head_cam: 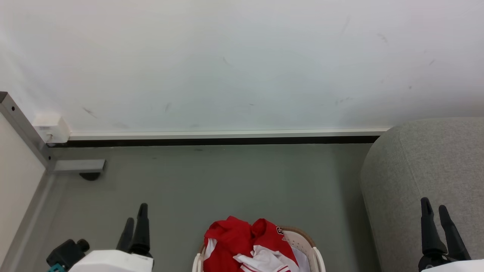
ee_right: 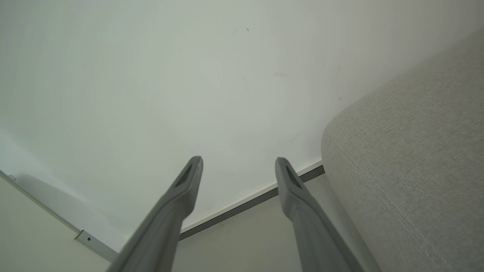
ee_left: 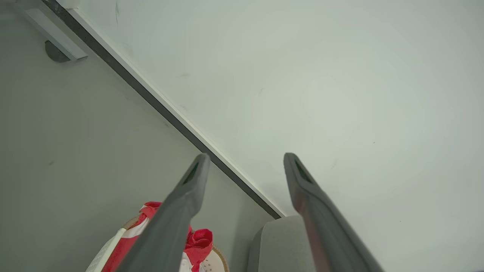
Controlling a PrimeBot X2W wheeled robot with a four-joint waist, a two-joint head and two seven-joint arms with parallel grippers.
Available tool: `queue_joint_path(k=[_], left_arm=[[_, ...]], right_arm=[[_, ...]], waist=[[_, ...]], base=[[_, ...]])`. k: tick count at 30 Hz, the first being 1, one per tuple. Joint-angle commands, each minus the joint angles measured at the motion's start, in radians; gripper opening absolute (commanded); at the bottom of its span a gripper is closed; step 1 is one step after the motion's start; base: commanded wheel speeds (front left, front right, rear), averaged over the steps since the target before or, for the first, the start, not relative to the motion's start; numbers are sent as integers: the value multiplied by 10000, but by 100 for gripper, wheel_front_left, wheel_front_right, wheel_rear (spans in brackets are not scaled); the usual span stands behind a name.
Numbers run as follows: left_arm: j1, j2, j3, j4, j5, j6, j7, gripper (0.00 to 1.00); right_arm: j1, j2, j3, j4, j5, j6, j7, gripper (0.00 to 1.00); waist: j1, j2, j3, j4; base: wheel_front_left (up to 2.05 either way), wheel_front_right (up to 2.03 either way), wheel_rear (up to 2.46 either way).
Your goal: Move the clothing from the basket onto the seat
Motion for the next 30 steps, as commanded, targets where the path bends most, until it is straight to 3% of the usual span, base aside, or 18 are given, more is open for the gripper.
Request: queue_joint_path(k=[1,30], left_arm=[[-31,71,-48,-70,467,5,-117,100],[49,238,-647,142,4500,369,-985,100]], right_arm=[[-123,-21,-84,35,-538,-5,-90,100],[3,736,-748,738,-5089,-11,-160,100]], waist=[[0,0,-5,-3],[0,0,-103,-35]], base=[[0,0,0],[0,0,0]])
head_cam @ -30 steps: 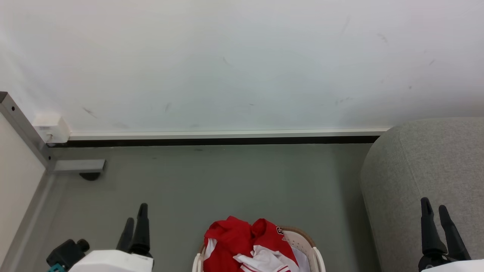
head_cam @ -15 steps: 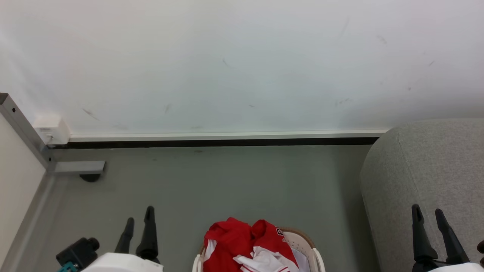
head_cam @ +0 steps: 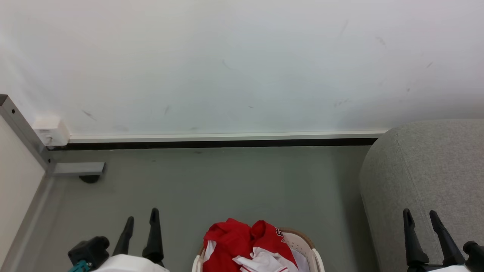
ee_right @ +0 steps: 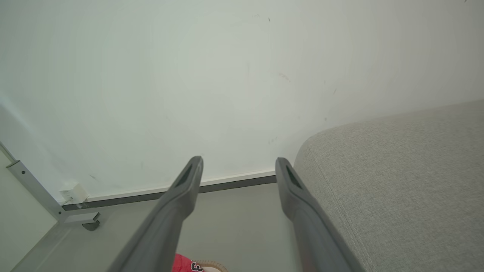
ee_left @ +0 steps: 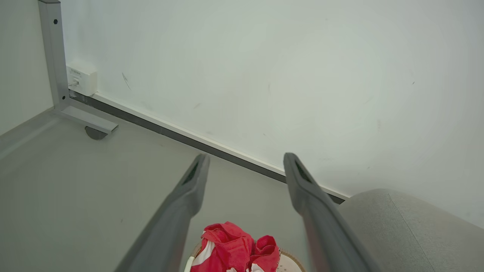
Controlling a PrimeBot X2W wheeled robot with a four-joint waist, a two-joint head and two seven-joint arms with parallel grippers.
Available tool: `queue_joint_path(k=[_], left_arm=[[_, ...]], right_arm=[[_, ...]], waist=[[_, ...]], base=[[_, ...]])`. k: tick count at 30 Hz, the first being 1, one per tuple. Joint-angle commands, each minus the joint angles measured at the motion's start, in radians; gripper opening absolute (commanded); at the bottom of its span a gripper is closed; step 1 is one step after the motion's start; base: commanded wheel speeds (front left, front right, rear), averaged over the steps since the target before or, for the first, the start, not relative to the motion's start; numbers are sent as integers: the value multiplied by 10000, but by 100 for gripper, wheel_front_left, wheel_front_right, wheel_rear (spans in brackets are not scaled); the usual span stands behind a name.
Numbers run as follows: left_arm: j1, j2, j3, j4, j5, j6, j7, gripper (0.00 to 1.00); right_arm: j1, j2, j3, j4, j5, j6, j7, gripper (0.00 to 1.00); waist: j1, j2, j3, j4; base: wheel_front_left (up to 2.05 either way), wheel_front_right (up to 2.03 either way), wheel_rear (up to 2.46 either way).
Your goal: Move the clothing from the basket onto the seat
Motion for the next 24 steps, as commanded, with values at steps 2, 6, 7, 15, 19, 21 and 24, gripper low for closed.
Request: queue_joint_path(k=[2,6,7,15,19,21,24], left_arm=[[-54,141,-73,-47,504,84,-137,100],[-24,167,-165,-33,895,129,-242,100],[-21,177,-188,-31,1013,141,-274,100],[-7,245,-361,46,1795,224,-468,100],[32,265,-414,95,2037,256,-525,100],[54,276,-438,139,2221,266,-556,100],[76,283,-458,194,2440,280,-625,100]], right_arm=[[-4,58,-115,11,-541,-13,-88,100],[37,128,-169,53,-990,-15,-96,100],[49,152,-192,70,-1079,-15,-99,100],[96,335,-307,175,-1838,-16,-97,100],[120,388,-397,203,-2121,-17,-93,100],[116,411,-478,198,-2260,-17,-98,100],[123,472,-553,183,-2455,-18,-105,100]], waist=[[0,0,-11,-12],[0,0,-20,-26],[0,0,-21,-28],[0,0,-33,-40],[0,0,-40,-39],[0,0,-44,-43],[0,0,-46,-47]], base=[[0,0,0],[0,0,0],[0,0,0],[0,0,0],[0,0,0],[0,0,0],[0,0,0]])
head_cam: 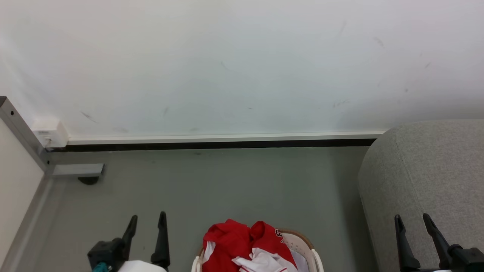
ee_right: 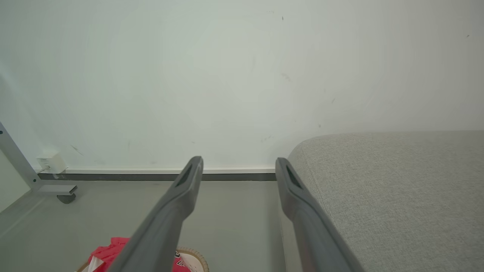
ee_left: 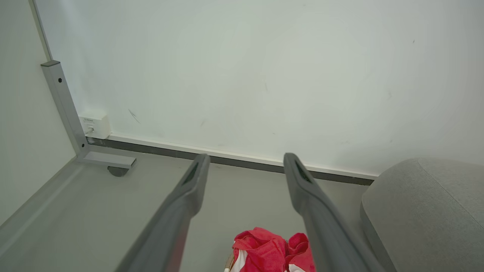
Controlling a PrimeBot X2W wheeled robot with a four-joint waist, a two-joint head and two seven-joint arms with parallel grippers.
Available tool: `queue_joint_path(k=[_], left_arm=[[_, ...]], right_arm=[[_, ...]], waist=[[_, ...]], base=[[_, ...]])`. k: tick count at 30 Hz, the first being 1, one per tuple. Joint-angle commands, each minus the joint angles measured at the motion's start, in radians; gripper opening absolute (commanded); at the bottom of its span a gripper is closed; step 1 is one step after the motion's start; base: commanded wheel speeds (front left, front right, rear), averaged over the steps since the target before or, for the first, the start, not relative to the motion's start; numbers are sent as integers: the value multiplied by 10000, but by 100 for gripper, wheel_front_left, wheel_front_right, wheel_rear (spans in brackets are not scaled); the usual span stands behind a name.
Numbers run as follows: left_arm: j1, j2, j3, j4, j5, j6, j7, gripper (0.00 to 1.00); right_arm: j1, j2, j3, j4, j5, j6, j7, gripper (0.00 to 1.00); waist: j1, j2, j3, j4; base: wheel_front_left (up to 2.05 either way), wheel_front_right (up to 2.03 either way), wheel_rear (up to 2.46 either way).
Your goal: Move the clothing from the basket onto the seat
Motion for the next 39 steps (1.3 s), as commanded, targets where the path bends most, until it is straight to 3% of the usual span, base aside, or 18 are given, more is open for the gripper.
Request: queue_joint_path(k=[1,32,39], left_arm=[[40,83,-4,3,232,58,-56,100],[105,-131,91,682,2233,-188,-631,100],[24,-166,167,662,2209,-252,-620,100]], right_arm=[[53,-12,-100,-12,-204,-18,-25,100],[171,510,-475,425,-2559,-24,-90,100],[6,493,-353,419,-2314,-24,-88,100]], waist=[[0,-1,5,3],[0,-1,55,-53],[0,-1,177,-166]], base=[[0,0,0],[0,0,0],[0,0,0]])
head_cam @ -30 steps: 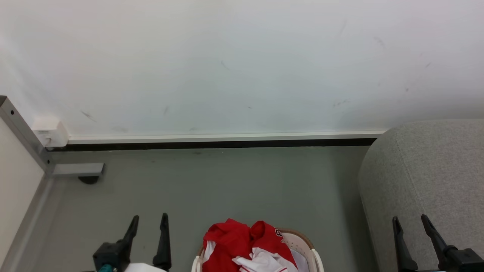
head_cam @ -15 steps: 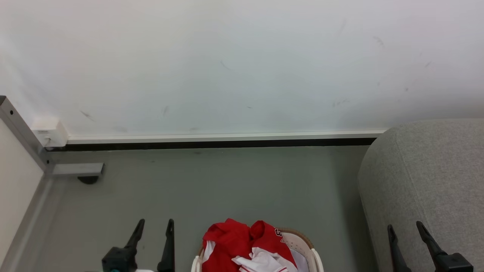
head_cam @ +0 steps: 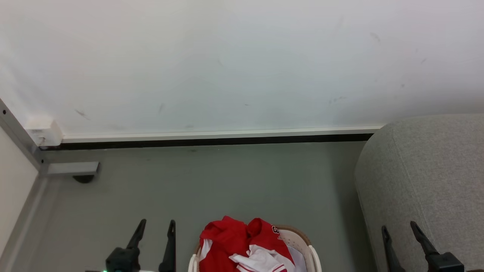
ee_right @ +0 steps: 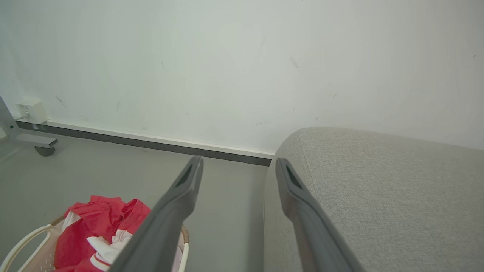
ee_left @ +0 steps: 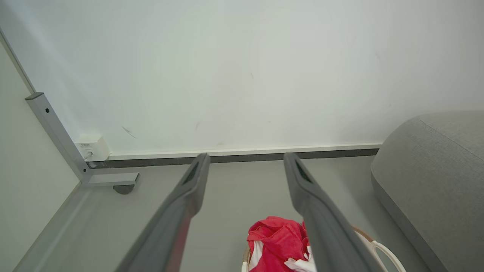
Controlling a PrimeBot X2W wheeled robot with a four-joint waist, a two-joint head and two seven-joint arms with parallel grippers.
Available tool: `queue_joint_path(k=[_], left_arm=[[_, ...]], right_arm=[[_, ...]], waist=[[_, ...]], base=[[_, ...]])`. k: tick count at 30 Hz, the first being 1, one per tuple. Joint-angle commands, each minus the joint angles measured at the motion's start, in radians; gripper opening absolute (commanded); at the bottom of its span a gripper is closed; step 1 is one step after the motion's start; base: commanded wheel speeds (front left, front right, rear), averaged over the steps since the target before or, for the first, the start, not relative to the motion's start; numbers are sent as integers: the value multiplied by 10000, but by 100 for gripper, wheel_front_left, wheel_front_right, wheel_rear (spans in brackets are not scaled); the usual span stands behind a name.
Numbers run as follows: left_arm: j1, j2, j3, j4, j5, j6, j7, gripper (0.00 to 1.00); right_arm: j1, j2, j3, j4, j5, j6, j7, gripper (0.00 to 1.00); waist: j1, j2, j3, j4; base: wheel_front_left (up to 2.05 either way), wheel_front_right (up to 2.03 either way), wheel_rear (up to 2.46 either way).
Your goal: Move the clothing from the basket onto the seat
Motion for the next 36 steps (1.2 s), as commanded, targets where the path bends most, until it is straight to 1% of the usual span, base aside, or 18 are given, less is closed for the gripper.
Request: queue_joint_path(k=[1,5,9,12,17,22,25,29,33,36], left_arm=[[-81,11,-13,8,94,-60,-6,100],[-401,8,-131,26,172,-211,-6,100],[-1098,-4,-370,203,231,-477,-6,100],[-1765,-12,-675,585,333,-702,-5,100],[-2910,-16,-1404,1797,503,-1088,-3,100],[-4102,-23,-2156,3357,738,-1254,118,100],[-4630,-31,-2578,4132,495,-1324,479,100],[-5213,-29,-3194,5161,255,-1428,1291,100],[-5582,-25,-3701,5766,221,-1510,1841,100],[-5927,-24,-4111,6323,407,-1544,2185,100]], right_arm=[[-155,-14,38,-4,158,-24,-69,100],[-412,-16,110,-185,217,-24,-68,100],[-793,-16,172,-486,349,-24,-57,100],[-1131,-17,215,-707,446,-24,-57,100],[-1687,-17,403,-989,634,-24,-56,100],[-2314,-14,585,-1250,819,-23,-56,100],[-2698,-13,731,-1405,904,-24,-56,100],[-3160,-13,889,-1664,1039,-24,-57,100],[-3453,-11,963,-1872,1135,-24,-56,100],[-3679,-13,1022,-2046,1241,-24,-48,100]], waist=[[0,0,101,-85],[0,0,483,-281],[0,0,1254,-504],[0,0,1877,-667],[0,0,2938,-973],[0,0,3991,-1264],[0,0,4579,-1455],[0,0,5321,-1681],[0,0,5862,-1809],[0,0,6334,-1915]], base=[[0,0,0],[0,0,0],[0,0,0],[0,0,0],[0,0,0],[0,0,0],[0,0,0],[0,0,0],[0,0,0],[0,0,0]])
